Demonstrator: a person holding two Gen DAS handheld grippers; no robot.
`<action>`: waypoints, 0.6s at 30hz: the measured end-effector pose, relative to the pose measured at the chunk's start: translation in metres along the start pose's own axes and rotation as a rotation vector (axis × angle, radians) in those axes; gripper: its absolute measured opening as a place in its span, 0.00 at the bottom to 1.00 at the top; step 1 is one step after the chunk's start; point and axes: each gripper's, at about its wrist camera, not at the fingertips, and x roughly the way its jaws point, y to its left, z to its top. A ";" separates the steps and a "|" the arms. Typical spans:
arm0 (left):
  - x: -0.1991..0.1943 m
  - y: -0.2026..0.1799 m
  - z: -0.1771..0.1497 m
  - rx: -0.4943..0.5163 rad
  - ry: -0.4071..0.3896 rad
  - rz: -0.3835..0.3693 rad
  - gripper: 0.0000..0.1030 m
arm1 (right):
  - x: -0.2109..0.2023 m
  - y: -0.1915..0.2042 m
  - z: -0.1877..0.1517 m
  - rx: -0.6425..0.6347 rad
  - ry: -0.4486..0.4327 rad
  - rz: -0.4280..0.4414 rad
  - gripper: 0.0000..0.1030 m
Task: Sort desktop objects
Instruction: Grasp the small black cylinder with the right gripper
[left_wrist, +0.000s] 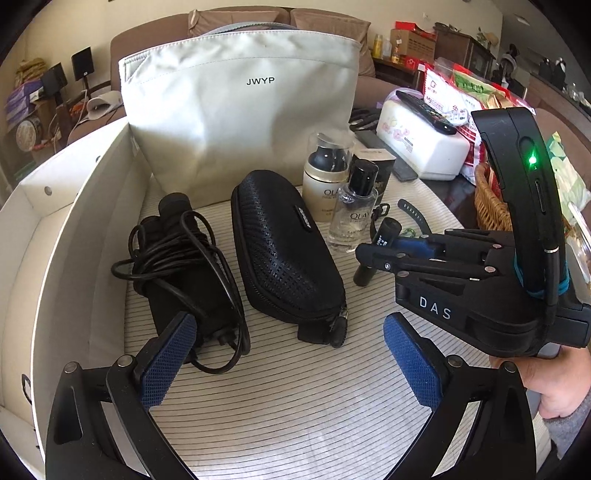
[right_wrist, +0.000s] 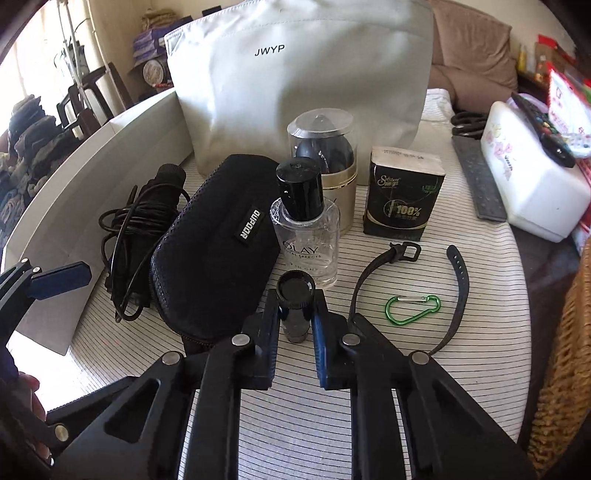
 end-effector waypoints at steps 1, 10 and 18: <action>0.000 0.000 0.000 0.001 -0.001 -0.006 0.99 | -0.001 -0.001 0.000 0.001 -0.004 0.004 0.15; -0.004 -0.008 0.005 0.018 -0.016 -0.056 0.95 | -0.043 -0.028 -0.001 0.095 -0.035 0.096 0.15; -0.018 -0.036 0.003 0.088 -0.003 -0.164 0.50 | -0.087 -0.022 0.011 0.143 -0.018 0.295 0.15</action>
